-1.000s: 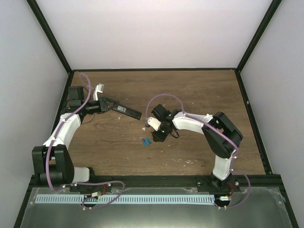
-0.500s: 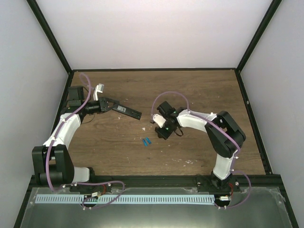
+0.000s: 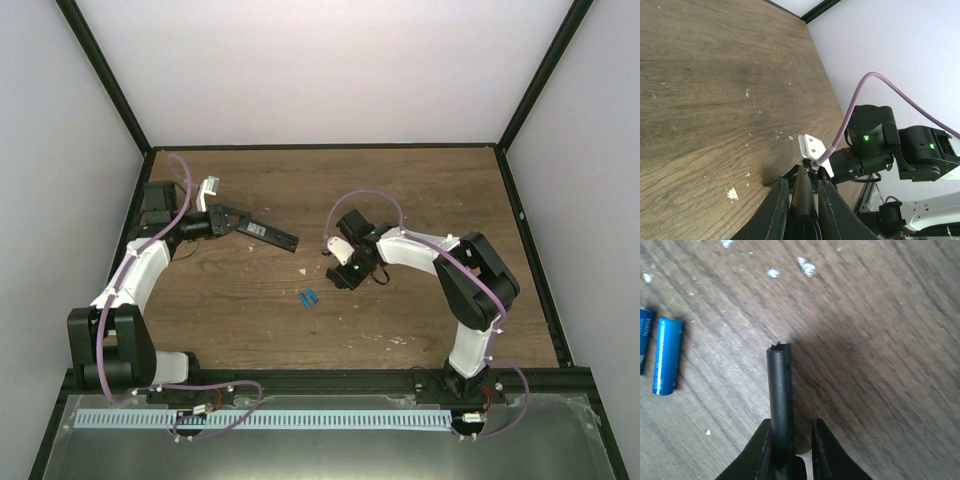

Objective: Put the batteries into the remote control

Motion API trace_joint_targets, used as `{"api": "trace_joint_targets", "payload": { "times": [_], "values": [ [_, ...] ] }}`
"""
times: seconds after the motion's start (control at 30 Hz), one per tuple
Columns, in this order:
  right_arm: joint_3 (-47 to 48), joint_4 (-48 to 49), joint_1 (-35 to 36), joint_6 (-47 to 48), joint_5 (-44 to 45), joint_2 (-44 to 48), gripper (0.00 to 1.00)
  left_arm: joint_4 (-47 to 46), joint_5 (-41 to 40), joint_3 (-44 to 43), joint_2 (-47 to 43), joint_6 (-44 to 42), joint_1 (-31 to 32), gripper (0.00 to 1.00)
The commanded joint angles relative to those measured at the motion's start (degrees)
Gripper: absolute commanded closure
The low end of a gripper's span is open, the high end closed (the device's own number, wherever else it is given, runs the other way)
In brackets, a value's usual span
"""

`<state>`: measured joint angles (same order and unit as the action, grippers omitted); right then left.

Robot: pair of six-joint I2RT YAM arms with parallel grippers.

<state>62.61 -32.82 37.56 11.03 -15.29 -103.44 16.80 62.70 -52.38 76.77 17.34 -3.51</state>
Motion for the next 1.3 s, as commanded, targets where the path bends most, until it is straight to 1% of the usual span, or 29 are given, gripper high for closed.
{"api": "trace_joint_targets", "payload": {
  "times": [0.0,0.07,0.33,0.47,0.57,0.67,0.7,0.87,1.0,1.03,1.07,1.13,1.27],
  "values": [
    [1.37,-0.47,-1.20,-0.88,1.95,-0.12,0.86,-1.02,1.68,-0.80,0.09,-0.42,-0.27,1.00],
    [1.42,-0.35,-1.47,-1.07,2.54,-0.18,0.85,-1.11,1.62,-0.80,0.06,-0.38,-0.27,1.00],
    [1.55,0.00,-1.88,-1.22,2.92,0.98,0.66,-1.24,1.81,-0.93,0.28,-0.19,-0.29,1.00],
    [0.33,1.37,-1.88,-0.78,3.73,3.79,0.52,-1.50,1.97,-0.93,0.26,-0.01,-0.27,1.00],
    [-1.50,3.01,-1.88,-0.66,6.66,7.09,0.41,-2.92,2.20,-0.39,-0.14,1.00,-0.32,1.00],
    [-3.12,4.02,-1.88,-0.98,10.34,10.50,0.30,-6.30,2.50,0.66,-0.97,3.30,-0.29,1.00],
    [-3.45,4.24,-1.88,-1.12,11.62,11.37,0.28,-7.21,2.46,1.08,-1.23,3.91,-0.27,1.00],
    [-5.00,6.45,-2.07,-2.40,19.31,15.72,0.26,-8.77,2.34,2.24,-2.72,4.63,-0.28,1.00],
    [-5.48,7.67,-4.09,-3.45,22.40,19.74,0.23,-9.14,1.96,2.59,-4.00,4.58,-0.29,1.00],
    [-5.56,8.43,-4.99,-4.58,24.71,20.80,0.19,-9.15,1.81,2.50,-4.26,4.55,-0.27,1.00],
    [-5.49,8.71,-5.34,-5.44,26.68,21.72,0.09,-9.15,1.63,2.39,-4.58,4.54,-0.27,1.00],
    [-5.42,9.28,-6.97,-5.57,28.58,24.20,0.01,-9.36,1.03,2.16,-5.09,4.61,-0.29,1.00],
    [-4.59,11.96,-11.27,-6.40,27.01,28.44,0.00,-9.50,0.15,1.72,-5.74,4.72,-0.28,1.00]
  ]
}}
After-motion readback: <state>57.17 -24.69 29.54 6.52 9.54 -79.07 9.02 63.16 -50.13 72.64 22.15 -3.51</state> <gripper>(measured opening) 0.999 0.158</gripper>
